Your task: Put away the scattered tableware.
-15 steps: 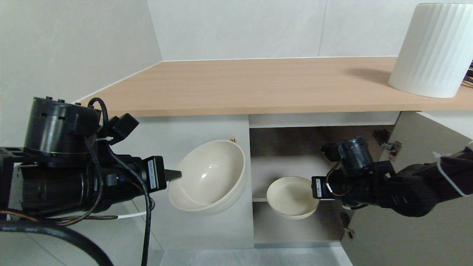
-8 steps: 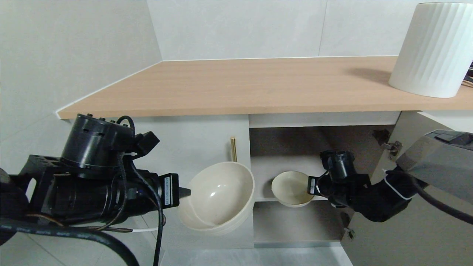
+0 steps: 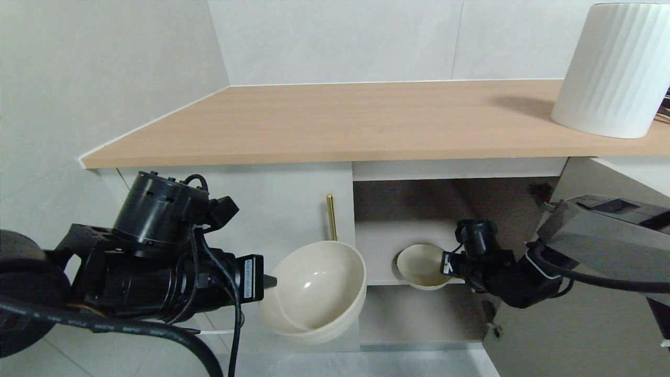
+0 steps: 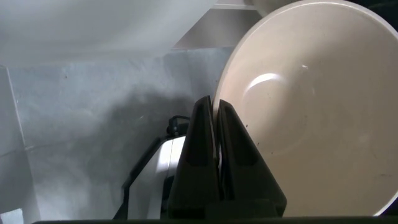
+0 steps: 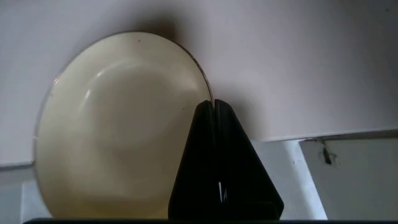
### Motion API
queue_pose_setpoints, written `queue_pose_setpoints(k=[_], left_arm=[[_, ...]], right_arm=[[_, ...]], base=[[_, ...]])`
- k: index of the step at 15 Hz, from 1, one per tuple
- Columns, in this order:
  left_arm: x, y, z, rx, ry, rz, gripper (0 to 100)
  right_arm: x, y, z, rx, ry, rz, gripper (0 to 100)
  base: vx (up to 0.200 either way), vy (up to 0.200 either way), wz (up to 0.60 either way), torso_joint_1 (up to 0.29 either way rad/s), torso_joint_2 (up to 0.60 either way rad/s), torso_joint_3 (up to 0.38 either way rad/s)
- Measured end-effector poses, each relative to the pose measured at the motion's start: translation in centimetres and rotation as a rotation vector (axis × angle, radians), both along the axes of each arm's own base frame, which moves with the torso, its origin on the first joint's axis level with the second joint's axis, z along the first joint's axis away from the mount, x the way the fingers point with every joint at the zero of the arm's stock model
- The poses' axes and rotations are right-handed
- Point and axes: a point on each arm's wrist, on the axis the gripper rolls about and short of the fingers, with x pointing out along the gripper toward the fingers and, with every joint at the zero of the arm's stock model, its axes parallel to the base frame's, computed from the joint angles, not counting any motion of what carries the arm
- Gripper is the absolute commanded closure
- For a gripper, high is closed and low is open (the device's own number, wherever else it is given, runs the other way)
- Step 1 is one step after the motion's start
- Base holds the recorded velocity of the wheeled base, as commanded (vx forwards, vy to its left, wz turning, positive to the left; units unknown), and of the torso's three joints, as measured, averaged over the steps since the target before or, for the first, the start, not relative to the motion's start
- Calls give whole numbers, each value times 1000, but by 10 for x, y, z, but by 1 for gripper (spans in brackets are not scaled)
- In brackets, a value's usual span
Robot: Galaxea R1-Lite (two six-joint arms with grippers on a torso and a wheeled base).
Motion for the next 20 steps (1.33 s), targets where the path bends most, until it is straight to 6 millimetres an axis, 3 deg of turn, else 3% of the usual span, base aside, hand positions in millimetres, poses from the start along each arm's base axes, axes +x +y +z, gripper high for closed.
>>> queue_pose_setpoints(k=[10, 18, 19, 20], left_arm=[[2, -2, -4, 9, 13, -2, 100], [4, -5, -9, 20, 31, -7, 100], [5, -6, -10, 22, 34, -8, 100], [5, -6, -11, 24, 39, -9, 100]], right_arm=[[37, -2, -5, -3, -75, -63, 100], [45, 0, -5, -3, -73, -65, 100], [46, 0, -5, -2, -76, -65, 0], [46, 0, -4, -1, -79, -65, 0]], base=[[0, 0, 0, 0, 0, 0], [0, 0, 0, 0, 0, 0], [0, 0, 0, 0, 0, 0], [0, 0, 0, 0, 0, 0]])
